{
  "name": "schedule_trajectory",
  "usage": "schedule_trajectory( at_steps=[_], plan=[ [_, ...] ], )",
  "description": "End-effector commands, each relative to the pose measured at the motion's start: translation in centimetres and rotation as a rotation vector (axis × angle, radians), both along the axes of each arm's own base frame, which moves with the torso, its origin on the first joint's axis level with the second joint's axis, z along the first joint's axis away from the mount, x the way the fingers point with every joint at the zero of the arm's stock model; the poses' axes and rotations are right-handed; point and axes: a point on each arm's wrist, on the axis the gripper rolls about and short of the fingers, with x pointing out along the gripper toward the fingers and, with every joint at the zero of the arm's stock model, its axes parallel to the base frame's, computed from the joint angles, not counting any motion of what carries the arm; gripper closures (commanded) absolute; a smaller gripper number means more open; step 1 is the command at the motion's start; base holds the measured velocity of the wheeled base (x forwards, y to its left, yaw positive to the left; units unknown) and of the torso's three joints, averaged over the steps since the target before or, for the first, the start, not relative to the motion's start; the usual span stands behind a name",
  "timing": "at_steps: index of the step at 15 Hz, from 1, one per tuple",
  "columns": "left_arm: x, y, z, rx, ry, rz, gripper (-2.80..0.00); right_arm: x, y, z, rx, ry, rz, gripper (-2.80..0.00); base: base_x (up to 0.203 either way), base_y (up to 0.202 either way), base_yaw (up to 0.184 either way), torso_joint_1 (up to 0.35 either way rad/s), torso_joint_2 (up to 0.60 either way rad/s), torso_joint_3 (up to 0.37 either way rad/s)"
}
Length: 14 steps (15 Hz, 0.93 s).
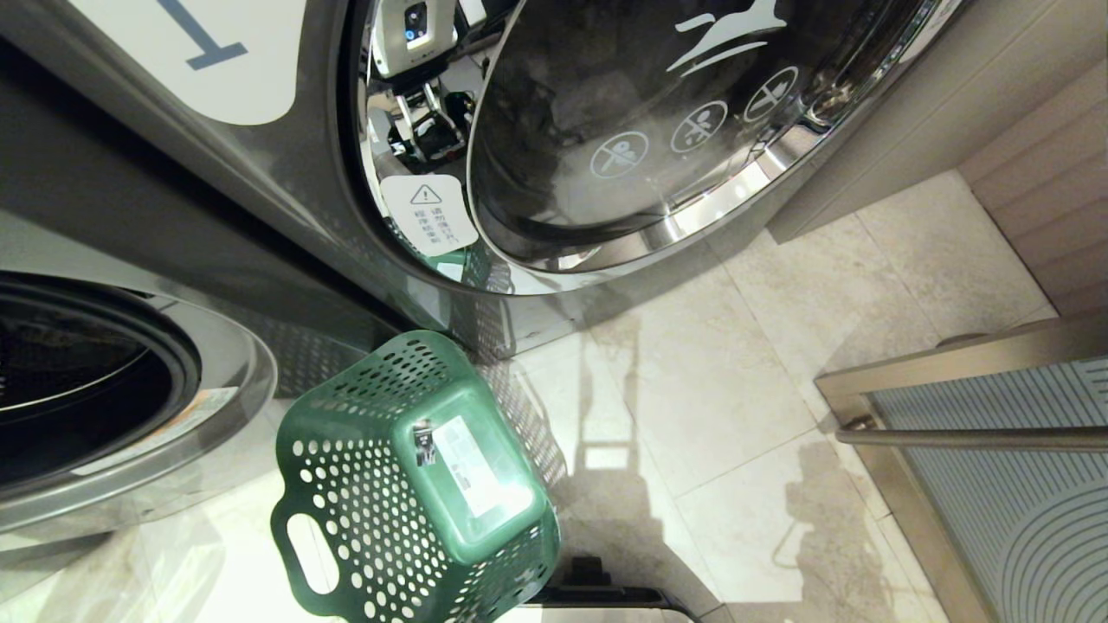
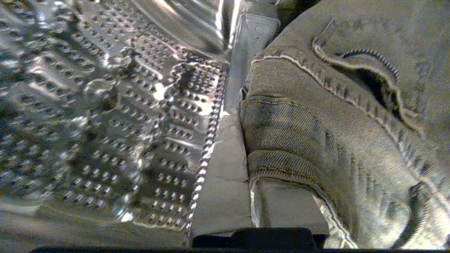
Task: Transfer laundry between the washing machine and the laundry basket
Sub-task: Pick a cloth and place it into the basket
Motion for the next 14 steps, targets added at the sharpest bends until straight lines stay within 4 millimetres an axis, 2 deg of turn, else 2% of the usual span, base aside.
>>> schedule_trajectory(
  at_steps=[1, 9, 14],
  plan=[
    [-1.4, -0.6, 0.1, -0.003, 0.003, 0.012, 0.00, 0.0, 0.0, 0.0, 0.001, 0.000, 0.001, 0.00, 0.000, 0.000, 0.000, 0.000, 0.00, 0.000],
    [-3.9, -0.9, -1.4, 0.001, 0.005, 0.052, 0.00, 0.0, 0.0, 0.0, 0.001, 0.000, 0.001, 0.00, 0.000, 0.000, 0.000, 0.000, 0.00, 0.000],
    [-6.0, -2.2, -2.5, -0.004, 0.009, 0.066, 0.00, 0.0, 0.0, 0.0, -0.001, 0.000, 0.001, 0.00, 0.000, 0.000, 0.000, 0.000, 0.00, 0.000]
  ],
)
